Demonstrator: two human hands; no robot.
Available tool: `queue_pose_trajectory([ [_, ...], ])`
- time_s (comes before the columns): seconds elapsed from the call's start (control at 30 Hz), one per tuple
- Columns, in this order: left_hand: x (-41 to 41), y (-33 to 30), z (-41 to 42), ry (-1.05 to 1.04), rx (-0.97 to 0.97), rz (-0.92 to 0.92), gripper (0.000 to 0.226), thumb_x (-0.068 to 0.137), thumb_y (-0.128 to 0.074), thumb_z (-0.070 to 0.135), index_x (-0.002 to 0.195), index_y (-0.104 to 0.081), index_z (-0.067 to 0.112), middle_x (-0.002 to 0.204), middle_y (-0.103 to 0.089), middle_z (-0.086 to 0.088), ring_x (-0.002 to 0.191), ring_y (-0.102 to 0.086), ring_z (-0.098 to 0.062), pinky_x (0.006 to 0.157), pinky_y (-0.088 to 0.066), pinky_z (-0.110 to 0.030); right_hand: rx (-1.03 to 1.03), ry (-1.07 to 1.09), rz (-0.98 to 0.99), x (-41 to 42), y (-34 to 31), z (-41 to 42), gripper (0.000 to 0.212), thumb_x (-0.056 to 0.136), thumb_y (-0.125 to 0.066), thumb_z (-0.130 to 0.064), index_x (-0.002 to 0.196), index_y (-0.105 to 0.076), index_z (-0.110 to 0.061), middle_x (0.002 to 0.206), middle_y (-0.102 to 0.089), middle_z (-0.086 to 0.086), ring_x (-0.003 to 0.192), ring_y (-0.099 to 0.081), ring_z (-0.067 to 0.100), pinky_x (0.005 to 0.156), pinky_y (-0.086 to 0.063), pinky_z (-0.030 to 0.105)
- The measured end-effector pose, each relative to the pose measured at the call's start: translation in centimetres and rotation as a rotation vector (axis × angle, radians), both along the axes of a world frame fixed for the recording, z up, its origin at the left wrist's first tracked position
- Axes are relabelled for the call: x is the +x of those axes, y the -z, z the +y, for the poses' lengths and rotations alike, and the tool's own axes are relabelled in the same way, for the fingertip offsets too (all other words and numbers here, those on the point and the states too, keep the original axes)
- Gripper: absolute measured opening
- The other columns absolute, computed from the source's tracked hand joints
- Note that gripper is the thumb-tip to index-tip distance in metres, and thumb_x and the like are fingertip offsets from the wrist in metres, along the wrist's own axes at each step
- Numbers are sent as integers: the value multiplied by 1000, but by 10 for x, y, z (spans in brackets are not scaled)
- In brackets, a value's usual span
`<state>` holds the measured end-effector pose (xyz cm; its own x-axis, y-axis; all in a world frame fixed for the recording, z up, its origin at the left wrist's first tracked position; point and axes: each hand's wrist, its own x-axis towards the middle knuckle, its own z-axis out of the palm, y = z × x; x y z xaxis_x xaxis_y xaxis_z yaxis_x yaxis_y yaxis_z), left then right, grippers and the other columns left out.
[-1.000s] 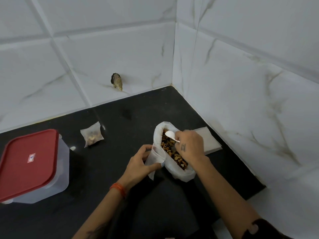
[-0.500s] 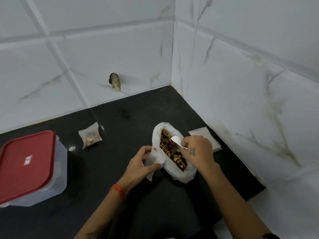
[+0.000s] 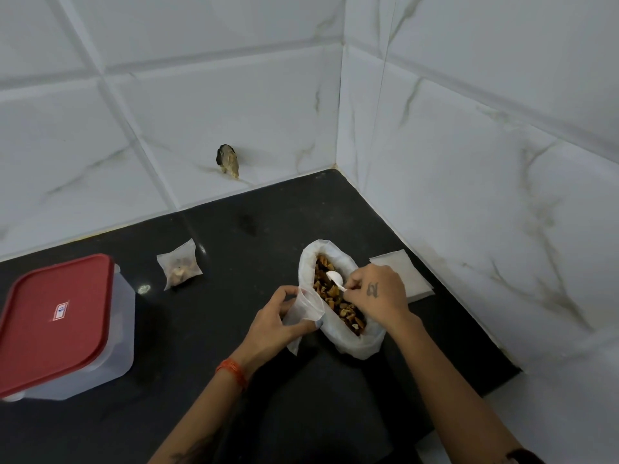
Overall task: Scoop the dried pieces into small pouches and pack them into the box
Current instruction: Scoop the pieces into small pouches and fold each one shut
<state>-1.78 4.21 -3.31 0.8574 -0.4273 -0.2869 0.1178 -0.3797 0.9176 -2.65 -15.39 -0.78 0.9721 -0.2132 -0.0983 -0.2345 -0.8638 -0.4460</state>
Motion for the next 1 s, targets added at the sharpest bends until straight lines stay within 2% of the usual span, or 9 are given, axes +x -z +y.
queue_pose_trajectory([
  [0.13, 2, 4, 1, 3, -9, 10, 50, 73, -78, 27, 110, -46, 40, 111, -67, 5, 105, -60, -8, 83, -47, -21, -9, 41, 0, -5, 1, -7, 11, 83, -67, -28, 89, -75, -23, 83, -71, -5, 70, -58, 7, 55, -33, 13],
  [0.27, 4, 6, -1, 10, -20, 19, 51, 73, -78, 28, 111, -46, 39, 112, -67, 4, 106, -61, -9, 85, -48, -23, 202, 28, 126, -3, 6, -5, 10, 80, -71, -22, 89, -77, -21, 86, -73, -6, 80, -63, 7, 72, -46, 18],
  [0.37, 5, 6, -2, 14, -18, 23, 52, 72, -79, 30, 111, -46, 40, 113, -66, 4, 106, -60, -9, 87, -48, -25, 377, 94, 204, 3, 4, -10, 11, 75, -75, -16, 85, -77, -19, 84, -72, -4, 86, -64, 10, 78, -48, 23],
  [0.53, 6, 5, -4, 17, -29, 37, 53, 70, -79, 33, 111, -46, 40, 113, -66, 4, 107, -60, -9, 87, -47, -25, 618, 219, 271, 7, -4, -19, 6, 72, -76, -8, 77, -76, -13, 78, -70, 0, 83, -59, 12, 62, -38, 21],
  [0.63, 5, 5, -4, 15, -29, 40, 54, 70, -79, 33, 112, -46, 40, 113, -66, 4, 107, -60, -9, 86, -47, -23, 694, 291, 293, 6, -4, -19, 7, 74, -74, -6, 78, -76, -11, 77, -69, -2, 79, -55, 9, 59, -33, 22],
  [0.77, 5, 2, -4, 11, -30, 34, 54, 71, -78, 32, 113, -45, 39, 112, -65, 6, 106, -59, -7, 84, -47, -22, 736, 334, 277, 3, -4, -18, 7, 76, -73, -6, 78, -75, -13, 77, -69, -2, 74, -53, 7, 57, -32, 21],
  [0.87, 4, 0, -2, 10, -36, 14, 53, 72, -77, 31, 114, -46, 37, 111, -65, 9, 105, -60, -5, 87, -48, -23, 718, 349, 282, 3, -5, -21, 10, 77, -73, -9, 86, -76, -9, 90, -72, 6, 80, -55, 12, 56, -33, 22],
  [1.0, 2, -5, 1, -6, -44, -27, 49, 74, -76, 25, 111, -47, 38, 112, -59, 13, 105, -56, -1, 79, -45, -15, 716, 360, 276, -2, -9, -26, 10, 79, -72, -10, 88, -76, -8, 86, -71, 7, 77, -55, 14, 53, -33, 21],
])
